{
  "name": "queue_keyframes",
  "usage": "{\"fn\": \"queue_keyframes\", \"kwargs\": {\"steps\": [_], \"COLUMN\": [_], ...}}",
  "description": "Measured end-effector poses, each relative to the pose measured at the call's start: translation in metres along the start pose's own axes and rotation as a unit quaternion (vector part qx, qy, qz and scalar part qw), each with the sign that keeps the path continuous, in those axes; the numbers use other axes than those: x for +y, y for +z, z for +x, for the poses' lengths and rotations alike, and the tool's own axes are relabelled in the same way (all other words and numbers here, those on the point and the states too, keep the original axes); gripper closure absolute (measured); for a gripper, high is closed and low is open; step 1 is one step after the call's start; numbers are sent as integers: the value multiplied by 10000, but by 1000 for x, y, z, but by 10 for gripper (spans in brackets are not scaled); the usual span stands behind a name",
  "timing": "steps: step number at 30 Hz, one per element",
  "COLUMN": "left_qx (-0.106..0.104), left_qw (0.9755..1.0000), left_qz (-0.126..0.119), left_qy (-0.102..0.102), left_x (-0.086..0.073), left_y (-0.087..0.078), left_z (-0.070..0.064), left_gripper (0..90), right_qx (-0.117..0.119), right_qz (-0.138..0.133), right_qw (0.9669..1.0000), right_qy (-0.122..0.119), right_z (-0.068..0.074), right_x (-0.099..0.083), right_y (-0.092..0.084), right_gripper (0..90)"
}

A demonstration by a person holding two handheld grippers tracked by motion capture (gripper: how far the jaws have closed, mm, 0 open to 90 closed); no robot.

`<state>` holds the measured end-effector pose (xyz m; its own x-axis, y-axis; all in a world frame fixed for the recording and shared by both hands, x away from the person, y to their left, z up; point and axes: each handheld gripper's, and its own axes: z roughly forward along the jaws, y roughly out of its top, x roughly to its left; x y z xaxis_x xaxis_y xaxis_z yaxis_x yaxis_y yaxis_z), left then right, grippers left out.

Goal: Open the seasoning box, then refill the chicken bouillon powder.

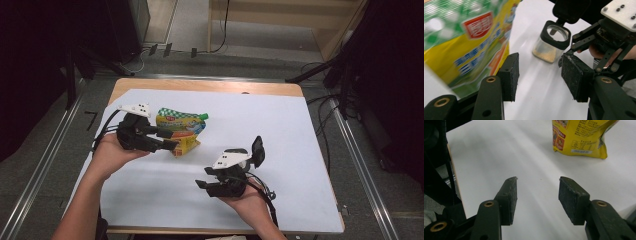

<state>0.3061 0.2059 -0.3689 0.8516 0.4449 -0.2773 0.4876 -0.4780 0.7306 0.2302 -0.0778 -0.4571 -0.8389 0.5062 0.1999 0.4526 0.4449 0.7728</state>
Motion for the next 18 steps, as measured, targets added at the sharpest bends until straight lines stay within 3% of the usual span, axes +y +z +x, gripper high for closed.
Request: {"fn": "queue_keyframes", "kwargs": {"steps": [18], "left_qx": [572], "left_qw": [9980], "left_qz": [-53], "left_qy": [-272], "left_x": [-31], "left_y": [-28], "left_z": [28], "left_gripper": [481], "right_qx": [175], "right_qz": [66], "right_qw": [9997], "right_qy": [-158], "right_z": [5], "right_x": [2], "right_y": [11], "right_gripper": [503]}}
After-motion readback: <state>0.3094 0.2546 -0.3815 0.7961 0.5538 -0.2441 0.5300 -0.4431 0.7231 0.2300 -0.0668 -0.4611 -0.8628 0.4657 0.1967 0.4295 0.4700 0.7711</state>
